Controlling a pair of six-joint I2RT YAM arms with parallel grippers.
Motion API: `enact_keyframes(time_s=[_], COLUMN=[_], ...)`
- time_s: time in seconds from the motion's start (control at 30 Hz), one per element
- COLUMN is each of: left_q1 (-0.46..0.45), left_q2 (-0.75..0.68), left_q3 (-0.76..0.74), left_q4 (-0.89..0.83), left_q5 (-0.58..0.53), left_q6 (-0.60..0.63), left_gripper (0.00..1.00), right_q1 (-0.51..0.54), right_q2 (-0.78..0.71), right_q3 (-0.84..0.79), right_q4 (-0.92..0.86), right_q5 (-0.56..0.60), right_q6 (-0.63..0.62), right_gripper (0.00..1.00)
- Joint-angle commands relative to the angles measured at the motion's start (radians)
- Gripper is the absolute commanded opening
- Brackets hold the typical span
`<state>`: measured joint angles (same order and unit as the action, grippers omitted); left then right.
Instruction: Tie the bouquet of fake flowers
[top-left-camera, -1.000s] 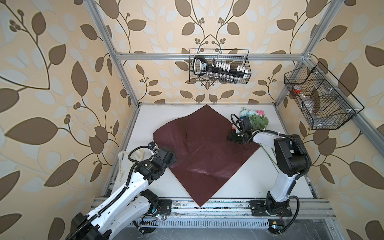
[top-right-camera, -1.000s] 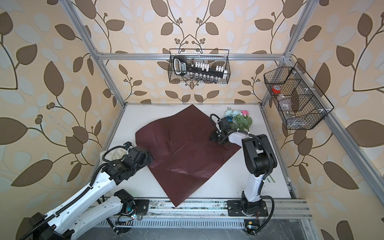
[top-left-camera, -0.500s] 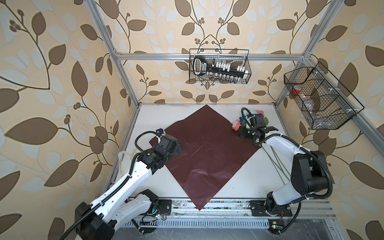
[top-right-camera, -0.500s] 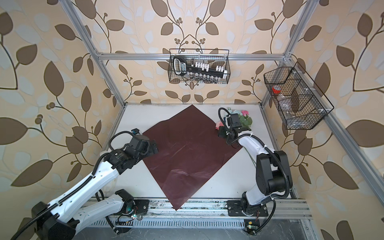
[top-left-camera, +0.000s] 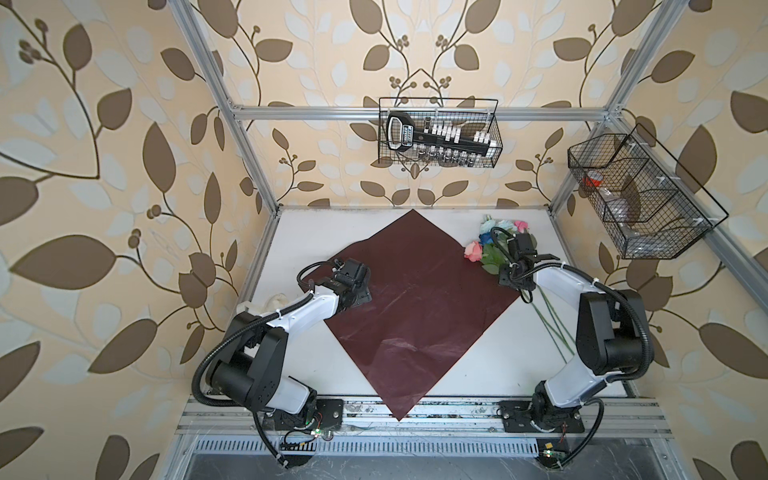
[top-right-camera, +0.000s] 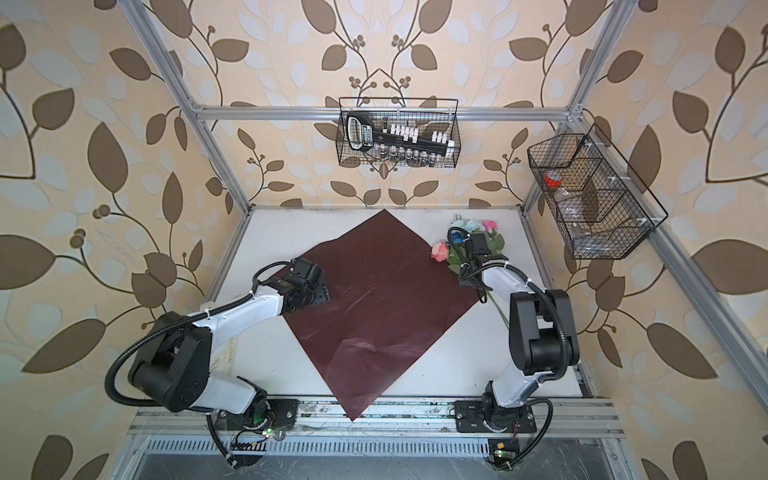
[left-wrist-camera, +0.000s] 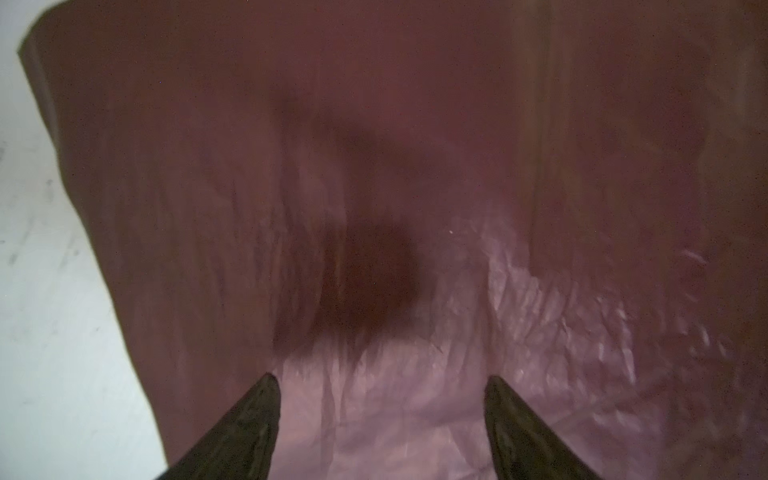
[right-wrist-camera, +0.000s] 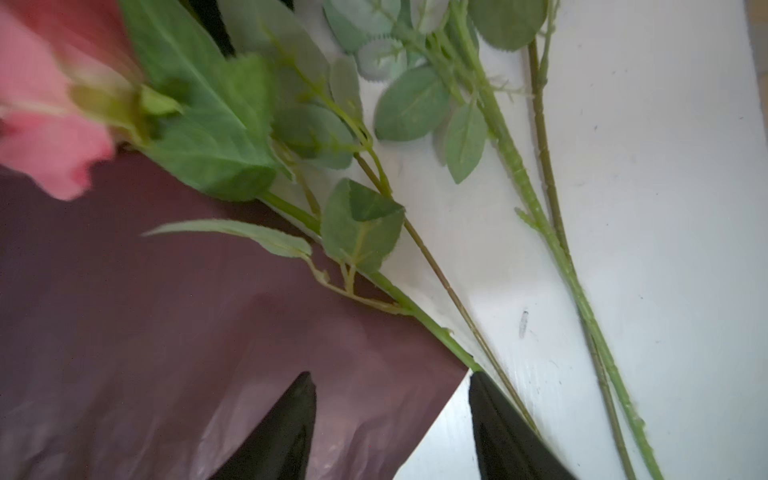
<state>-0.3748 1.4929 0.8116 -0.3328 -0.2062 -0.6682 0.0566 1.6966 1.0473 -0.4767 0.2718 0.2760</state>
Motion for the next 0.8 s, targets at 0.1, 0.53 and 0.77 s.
enact_keyframes(time_s=[0.1,0.53,0.77], left_q1=[0.046,0.088,0.088], left_q2=[0.130,0.264,0.207], left_q3=[0.061,0.152,0.129], left_q4=[0.070,0.035,0.023], left_q5=[0.077,0.132,0.130], left_q6=[0.013,0.004,0.007], left_gripper=[0.68,0.59,0.60], right_q1=[0.000,0.018,0.019], right_q2=[0.077,0.170,0.215], right_q3=[0.054,0.118,0.172], right_q4=[0.009,0.022,0.041], right_q5=[0.014,0.083,0.114], right_q6=[-0.053,-0.092,-0.123], right_gripper=[0.55,0.54,0.54])
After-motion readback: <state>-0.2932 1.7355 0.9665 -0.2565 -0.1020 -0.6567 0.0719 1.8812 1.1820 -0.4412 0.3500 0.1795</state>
